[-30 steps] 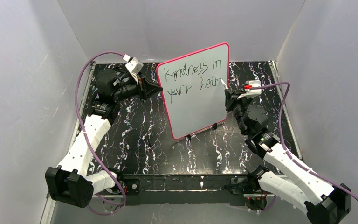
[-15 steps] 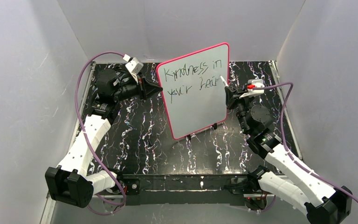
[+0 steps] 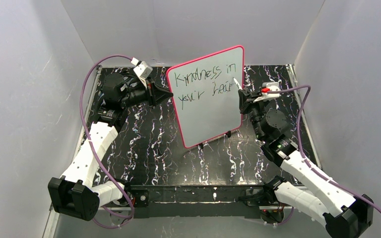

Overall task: Write a sentence on the whiteboard
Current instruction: Write a sentence on the whiteboard, then close the whiteboard marker at the center of the board.

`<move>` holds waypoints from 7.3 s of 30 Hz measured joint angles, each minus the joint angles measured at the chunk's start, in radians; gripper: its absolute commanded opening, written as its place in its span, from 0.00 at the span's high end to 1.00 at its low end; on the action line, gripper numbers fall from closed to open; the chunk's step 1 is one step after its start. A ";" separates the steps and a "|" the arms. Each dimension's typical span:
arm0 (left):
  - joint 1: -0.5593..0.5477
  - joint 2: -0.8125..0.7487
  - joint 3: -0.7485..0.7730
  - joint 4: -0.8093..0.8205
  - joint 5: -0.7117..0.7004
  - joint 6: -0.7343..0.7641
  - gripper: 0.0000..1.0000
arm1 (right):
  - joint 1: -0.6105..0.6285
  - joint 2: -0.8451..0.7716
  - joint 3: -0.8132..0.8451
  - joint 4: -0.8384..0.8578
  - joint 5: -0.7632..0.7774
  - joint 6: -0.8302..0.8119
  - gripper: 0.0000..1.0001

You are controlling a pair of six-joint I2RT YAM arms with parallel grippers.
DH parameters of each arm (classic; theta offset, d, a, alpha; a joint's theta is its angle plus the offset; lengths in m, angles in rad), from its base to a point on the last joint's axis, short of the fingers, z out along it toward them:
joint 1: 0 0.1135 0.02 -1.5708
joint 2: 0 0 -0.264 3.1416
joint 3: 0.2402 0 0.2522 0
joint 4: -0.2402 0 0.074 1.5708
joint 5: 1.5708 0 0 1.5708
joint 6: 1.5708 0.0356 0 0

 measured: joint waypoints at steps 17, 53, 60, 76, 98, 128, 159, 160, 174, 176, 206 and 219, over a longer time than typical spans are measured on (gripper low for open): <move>0.000 0.000 0.000 0.000 -0.003 0.000 1.00 | 0.000 -0.052 -0.082 -0.095 0.004 0.084 0.99; 0.000 0.000 0.000 0.000 0.000 0.000 1.00 | 0.000 -0.074 -0.066 -0.114 0.094 0.051 0.99; 0.000 0.000 0.000 0.000 0.004 0.000 1.00 | -0.001 -0.043 -0.066 -0.107 0.093 0.051 0.99; 0.000 0.000 0.000 0.002 0.018 0.009 1.00 | -0.002 -0.025 -0.066 -0.079 0.093 0.049 0.99; -0.006 -0.009 -0.019 -0.030 -0.079 -0.001 0.39 | -0.008 -0.398 -0.040 -0.412 0.104 0.152 0.99; -0.023 -0.365 -0.382 -0.560 -0.679 -0.304 0.25 | -0.008 -0.476 0.032 -0.911 0.054 0.337 0.95; -0.216 0.129 -0.481 -0.384 -0.894 -0.621 0.67 | -0.008 -0.406 0.032 -0.938 0.047 0.358 0.94; -0.218 0.130 -0.481 -0.383 -0.895 -0.620 0.68 | -0.008 -0.406 0.032 -0.938 0.047 0.358 0.94; -0.264 0.144 -0.467 -0.409 -0.964 -0.613 0.76 | -0.008 -0.415 0.032 -0.938 0.048 0.358 0.93; -0.270 0.147 -0.464 -0.416 -0.972 -0.613 0.77 | -0.008 -0.416 0.032 -0.938 0.048 0.358 0.93; -0.320 0.142 -0.438 -0.594 -1.018 -0.549 0.87 | -0.008 -0.425 0.032 -0.938 0.060 0.359 0.92; -0.327 -0.095 -0.482 -0.628 -1.032 -0.463 1.00 | -0.008 -0.391 0.032 -0.910 -0.151 0.328 0.97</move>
